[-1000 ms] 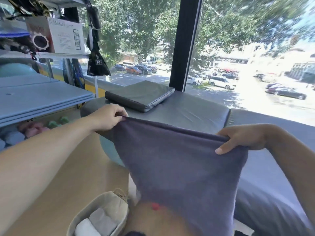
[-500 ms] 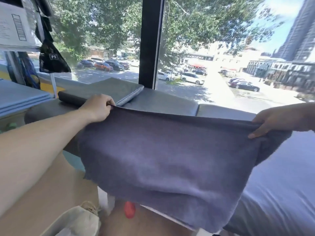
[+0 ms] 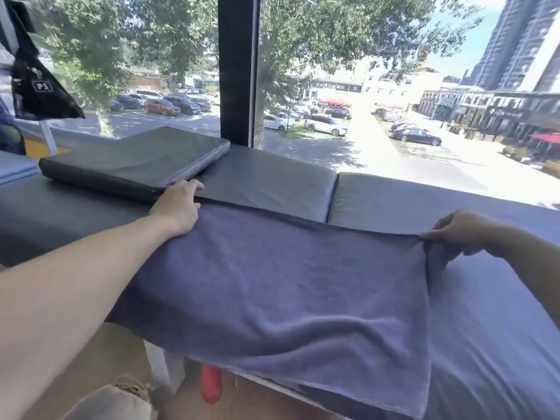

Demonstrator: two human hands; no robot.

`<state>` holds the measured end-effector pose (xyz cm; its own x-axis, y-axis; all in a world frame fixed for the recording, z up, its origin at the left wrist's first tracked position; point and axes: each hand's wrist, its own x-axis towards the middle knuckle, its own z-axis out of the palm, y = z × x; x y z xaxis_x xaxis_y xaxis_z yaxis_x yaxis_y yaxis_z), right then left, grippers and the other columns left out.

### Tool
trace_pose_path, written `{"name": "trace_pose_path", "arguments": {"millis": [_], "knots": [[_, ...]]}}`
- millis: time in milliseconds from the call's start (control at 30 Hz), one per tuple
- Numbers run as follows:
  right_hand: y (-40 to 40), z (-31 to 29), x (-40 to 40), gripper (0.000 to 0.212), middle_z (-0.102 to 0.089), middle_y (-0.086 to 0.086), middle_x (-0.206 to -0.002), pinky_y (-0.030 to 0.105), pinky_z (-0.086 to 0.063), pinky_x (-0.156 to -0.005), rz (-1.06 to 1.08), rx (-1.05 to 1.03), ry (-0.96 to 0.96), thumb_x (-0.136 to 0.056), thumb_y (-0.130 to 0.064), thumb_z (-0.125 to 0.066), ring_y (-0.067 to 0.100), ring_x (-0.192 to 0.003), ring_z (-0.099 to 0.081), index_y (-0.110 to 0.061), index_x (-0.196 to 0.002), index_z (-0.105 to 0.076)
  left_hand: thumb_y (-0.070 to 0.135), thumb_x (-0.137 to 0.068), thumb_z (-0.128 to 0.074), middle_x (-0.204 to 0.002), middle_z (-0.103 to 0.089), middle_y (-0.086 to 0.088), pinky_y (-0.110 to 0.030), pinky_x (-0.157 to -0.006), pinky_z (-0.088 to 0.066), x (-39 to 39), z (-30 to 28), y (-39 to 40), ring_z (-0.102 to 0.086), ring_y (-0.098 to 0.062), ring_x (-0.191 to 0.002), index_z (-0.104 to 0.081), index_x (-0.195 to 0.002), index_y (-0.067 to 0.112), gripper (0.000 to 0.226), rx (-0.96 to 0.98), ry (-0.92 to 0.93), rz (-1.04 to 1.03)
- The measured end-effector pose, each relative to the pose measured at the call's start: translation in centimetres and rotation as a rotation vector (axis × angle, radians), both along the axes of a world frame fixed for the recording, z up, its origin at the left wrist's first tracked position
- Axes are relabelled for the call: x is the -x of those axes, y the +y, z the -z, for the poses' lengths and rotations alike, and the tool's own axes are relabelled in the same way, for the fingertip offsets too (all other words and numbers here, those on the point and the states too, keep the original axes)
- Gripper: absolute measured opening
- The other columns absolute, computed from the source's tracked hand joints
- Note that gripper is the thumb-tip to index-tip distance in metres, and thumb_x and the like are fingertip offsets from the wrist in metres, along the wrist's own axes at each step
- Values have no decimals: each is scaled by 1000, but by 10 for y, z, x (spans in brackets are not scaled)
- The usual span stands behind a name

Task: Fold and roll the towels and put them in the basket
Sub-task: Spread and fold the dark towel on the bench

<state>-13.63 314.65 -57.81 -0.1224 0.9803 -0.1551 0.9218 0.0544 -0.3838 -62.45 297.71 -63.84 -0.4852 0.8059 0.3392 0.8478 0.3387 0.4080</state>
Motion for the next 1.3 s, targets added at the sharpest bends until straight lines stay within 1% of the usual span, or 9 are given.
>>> {"name": "trace_pose_path", "arguments": {"millis": [233,367,467,567,700,1000,1067,1167,1300], "knots": [[-1,-1,-7,57,-61,8,-74,30,-52,-64,-57,206,43,-71,-63,-81,26,-63,-61,-8,-82,-72,6,-90,-65,-142,-52,-9,-46,-107,-41,-19,-5,4,-45,-32,-133,-53,-138,14,50,-107,173,-22],[-9,-15,-4,45,-71,7,-81,30,-54,-69,-134,376,-41,-74,-44,-87,23,-69,-66,-7,-96,-77,32,-88,-72,-121,-67,2,-45,-102,-46,-129,-24,-23,-57,-21,-120,-67,-117,18,33,-299,153,528],[-11,-14,7,31,-73,6,-84,31,-56,-71,-158,361,109,-82,-32,-83,21,-76,-65,-9,-102,-78,52,-80,-79,-121,-67,6,-37,-107,-43,-237,-24,-63,-55,-14,-125,-69,-118,20,51,-228,128,1030],[-13,-5,22,23,-70,2,-78,29,-56,-67,-124,290,333,-90,-23,-76,16,-62,-65,-10,-108,-75,47,-75,-84,-132,-62,4,-35,-111,-34,-313,-10,-92,-43,-17,-138,-66,-125,22,58,-75,398,1321],[-17,6,31,20,-68,2,-71,22,-52,-52,-54,179,383,-87,-20,-79,13,-50,-63,-8,-102,-75,42,-64,-86,-135,-56,4,-37,-98,-43,-311,0,-85,-47,-18,-128,-57,-132,28,75,41,613,1172],[-19,13,27,23,-72,4,-82,23,-55,-54,-39,159,368,-89,-21,-75,16,-60,-70,-7,-107,-73,37,-85,-76,-121,-56,15,-23,-98,-40,-253,-14,-84,-54,-8,-112,-61,-125,30,44,154,144,960],[-19,14,27,24,-71,5,-80,24,-55,-53,-21,140,373,-89,-20,-74,16,-58,-69,-5,-108,-72,22,-86,-67,-115,-58,12,-29,-91,-45,-249,-16,-85,-59,-14,-103,-62,-122,29,36,165,185,946],[-19,14,28,23,-70,6,-78,23,-54,-52,14,97,392,-89,-18,-74,16,-54,-67,-3,-107,-72,7,-78,-55,-115,-54,9,-37,-87,-49,-250,-20,-84,-58,-18,-105,-50,-132,32,59,254,356,939],[-19,13,28,20,-69,7,-77,23,-53,-52,14,70,379,-90,-17,-73,16,-54,-67,-4,-105,-72,9,-91,-33,-120,-53,5,-37,-82,-50,-260,-20,-82,-57,-21,-103,-26,-152,43,70,248,663,871]]}}
